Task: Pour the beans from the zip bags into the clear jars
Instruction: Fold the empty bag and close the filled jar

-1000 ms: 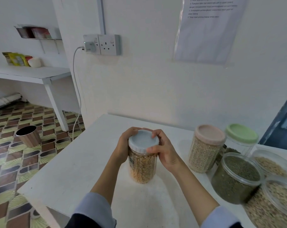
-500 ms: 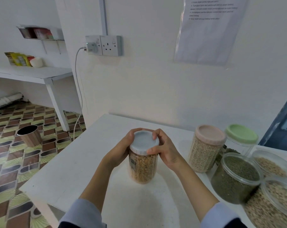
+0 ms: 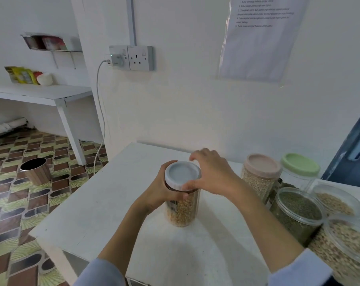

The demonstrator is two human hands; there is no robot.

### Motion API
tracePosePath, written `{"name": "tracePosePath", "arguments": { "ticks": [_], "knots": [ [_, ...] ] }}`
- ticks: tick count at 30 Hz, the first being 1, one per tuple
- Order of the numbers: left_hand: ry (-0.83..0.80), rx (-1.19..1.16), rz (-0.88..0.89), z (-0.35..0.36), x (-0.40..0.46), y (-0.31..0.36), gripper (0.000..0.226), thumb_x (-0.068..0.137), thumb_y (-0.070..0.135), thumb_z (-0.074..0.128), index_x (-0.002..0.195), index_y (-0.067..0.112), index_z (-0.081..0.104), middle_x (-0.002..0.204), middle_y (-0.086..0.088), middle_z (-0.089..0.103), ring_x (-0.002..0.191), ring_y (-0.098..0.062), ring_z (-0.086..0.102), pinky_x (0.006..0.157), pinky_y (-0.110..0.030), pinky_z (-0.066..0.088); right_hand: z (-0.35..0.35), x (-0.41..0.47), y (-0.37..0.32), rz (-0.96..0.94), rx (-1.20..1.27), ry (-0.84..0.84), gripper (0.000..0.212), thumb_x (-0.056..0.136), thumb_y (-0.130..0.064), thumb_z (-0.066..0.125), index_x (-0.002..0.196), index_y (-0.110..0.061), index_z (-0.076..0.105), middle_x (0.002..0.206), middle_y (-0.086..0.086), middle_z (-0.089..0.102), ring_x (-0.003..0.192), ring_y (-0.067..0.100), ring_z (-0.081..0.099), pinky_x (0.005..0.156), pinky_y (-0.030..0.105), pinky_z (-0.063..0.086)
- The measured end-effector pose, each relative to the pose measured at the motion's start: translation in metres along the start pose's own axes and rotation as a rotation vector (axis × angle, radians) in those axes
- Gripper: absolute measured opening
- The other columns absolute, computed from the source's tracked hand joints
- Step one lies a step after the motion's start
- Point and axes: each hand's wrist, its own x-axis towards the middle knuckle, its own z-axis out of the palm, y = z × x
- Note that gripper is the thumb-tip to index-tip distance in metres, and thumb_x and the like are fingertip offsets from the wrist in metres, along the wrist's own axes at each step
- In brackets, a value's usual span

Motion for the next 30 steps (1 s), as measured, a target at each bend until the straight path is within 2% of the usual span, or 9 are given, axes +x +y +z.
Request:
{"name": "tracePosePath", "arguments": {
  "ticks": [2,4,6,10,16,18,22,26,30],
  "knots": [
    [-0.015,0.036,0.025,0.0,0.001,0.0,0.096,0.046,0.031,0.085,0.131,0.025,0.038,0.125,0.003,0.052,0.115,-0.009,0.053,0.091,-0.022,0.048,0.002,0.01,0.001,-0.135,0.081,-0.161,0.085,0.068,-0.046,0.08,0.14,-0.028,0.039,0.147,-0.007,0.031,0.135,0.015,0.025,0.11,0.035,0.028],
    [0.001,0.045,0.006,0.0,0.001,-0.001,0.101,0.047,0.029,0.086,0.134,0.023,0.035,0.127,0.004,0.051,0.116,-0.006,0.053,0.092,-0.023,0.048,0.013,0.017,0.001,-0.185,0.19,-0.245,0.082,0.072,-0.044,0.079,0.142,-0.033,0.038,0.151,-0.012,0.027,0.137,0.01,0.02,0.113,0.035,0.025],
    [0.039,0.043,0.011,0.003,-0.001,-0.002,0.096,0.05,0.02,0.086,0.132,0.023,0.036,0.126,0.005,0.051,0.115,-0.004,0.054,0.089,-0.02,0.048,0.031,0.019,-0.002,-0.149,0.235,-0.13,0.068,0.076,-0.046,0.074,0.136,-0.035,0.044,0.139,-0.013,0.038,0.129,0.011,0.029,0.108,0.036,0.032],
    [0.166,0.079,0.064,0.015,-0.005,-0.007,0.081,0.059,0.011,0.078,0.129,0.019,0.039,0.123,0.011,0.051,0.109,0.005,0.054,0.083,-0.011,0.046,0.063,0.014,-0.025,-0.058,-0.169,0.275,0.052,0.084,-0.051,0.056,0.131,-0.029,0.049,0.124,-0.002,0.043,0.115,0.021,0.041,0.093,0.036,0.037],
    [0.127,0.037,0.033,0.011,-0.004,-0.008,0.095,0.053,0.005,0.079,0.133,0.018,0.03,0.123,0.003,0.05,0.105,0.006,0.057,0.078,-0.018,0.052,0.046,0.025,-0.012,-0.124,-0.032,0.059,0.068,0.078,-0.064,0.061,0.136,-0.032,0.046,0.137,-0.007,0.039,0.125,0.017,0.037,0.102,0.036,0.036],
    [0.202,0.081,0.026,0.018,-0.004,-0.011,0.096,0.051,0.006,0.083,0.132,0.013,0.032,0.118,0.003,0.054,0.103,0.004,0.059,0.077,-0.018,0.052,0.05,0.025,-0.013,-0.142,-0.028,0.083,0.06,0.081,-0.061,0.059,0.134,-0.034,0.049,0.131,-0.011,0.046,0.123,0.013,0.04,0.1,0.033,0.035],
    [0.37,0.136,0.087,0.038,-0.001,-0.018,0.068,0.069,-0.006,0.077,0.125,0.004,0.04,0.104,0.011,0.055,0.091,0.016,0.058,0.069,-0.007,0.047,0.059,0.025,-0.017,-0.079,-0.012,0.184,0.047,0.087,-0.051,0.055,0.13,-0.034,0.054,0.127,-0.012,0.05,0.12,0.014,0.041,0.095,0.034,0.034],
    [0.426,0.086,0.07,0.045,0.0,-0.023,0.052,0.077,-0.005,0.073,0.122,0.003,0.047,0.104,0.003,0.061,0.086,0.007,0.062,0.066,-0.01,0.048,0.065,0.024,-0.025,-0.016,-0.041,0.25,0.044,0.089,-0.047,0.05,0.13,-0.031,0.056,0.129,-0.013,0.055,0.117,0.016,0.044,0.093,0.036,0.035],
    [0.484,0.11,0.113,0.053,0.003,-0.023,0.051,0.079,0.012,0.074,0.121,0.006,0.046,0.109,0.0,0.061,0.098,-0.002,0.062,0.073,-0.011,0.049,0.062,0.023,-0.025,-0.019,-0.056,0.23,0.043,0.091,-0.045,0.049,0.13,-0.03,0.056,0.131,-0.013,0.055,0.119,0.017,0.044,0.096,0.037,0.033]
  ]
}}
